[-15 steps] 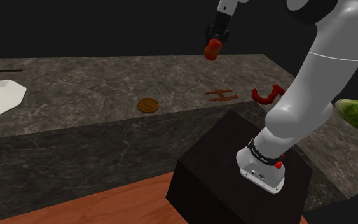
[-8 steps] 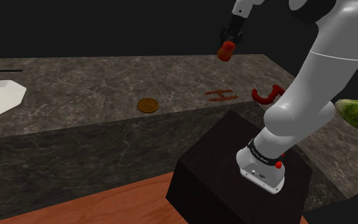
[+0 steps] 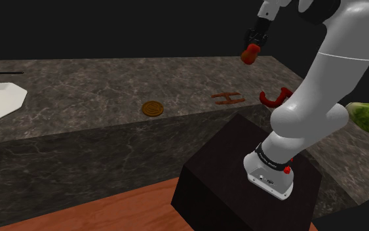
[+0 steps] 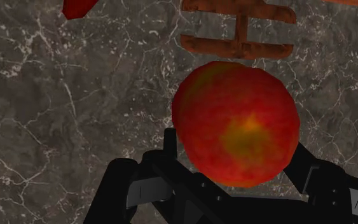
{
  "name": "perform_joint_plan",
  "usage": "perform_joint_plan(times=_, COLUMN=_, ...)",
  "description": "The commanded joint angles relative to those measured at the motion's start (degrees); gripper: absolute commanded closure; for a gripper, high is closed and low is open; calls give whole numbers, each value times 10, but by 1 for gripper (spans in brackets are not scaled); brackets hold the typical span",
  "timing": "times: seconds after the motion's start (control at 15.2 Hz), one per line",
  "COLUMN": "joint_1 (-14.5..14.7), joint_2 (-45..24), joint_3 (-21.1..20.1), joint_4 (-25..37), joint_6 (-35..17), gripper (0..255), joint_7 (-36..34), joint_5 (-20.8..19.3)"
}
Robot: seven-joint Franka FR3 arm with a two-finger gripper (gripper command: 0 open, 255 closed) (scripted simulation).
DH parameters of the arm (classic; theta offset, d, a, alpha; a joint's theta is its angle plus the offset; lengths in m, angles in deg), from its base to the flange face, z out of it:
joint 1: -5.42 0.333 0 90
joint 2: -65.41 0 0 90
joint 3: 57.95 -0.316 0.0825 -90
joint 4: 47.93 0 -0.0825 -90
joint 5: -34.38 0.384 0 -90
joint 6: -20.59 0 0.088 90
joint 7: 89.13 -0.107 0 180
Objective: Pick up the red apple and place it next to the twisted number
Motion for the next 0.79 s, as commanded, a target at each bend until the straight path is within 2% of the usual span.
perform_joint_plan(times=0.0, joint_1=-18, joint_2=-10, joint_3=9, joint_4=13, joint_6=8, gripper=255, joint_7=26, joint_5=-1)
perform_joint_plan(times=0.33, joint_1=-66, joint_2=-50, joint_3=30, joint_4=68, joint_6=32, gripper=255, joint_7=88, joint_5=1)
perform_joint_plan(times=0.66, joint_1=-123, joint_2=-108, joint_3=45, joint_4=149, joint_6=65, gripper=255, joint_7=149, joint_5=10)
perform_joint_plan(times=0.73, joint_1=-122, joint_2=-108, joint_3=44, joint_4=142, joint_6=57, gripper=255, joint_7=149, joint_5=10)
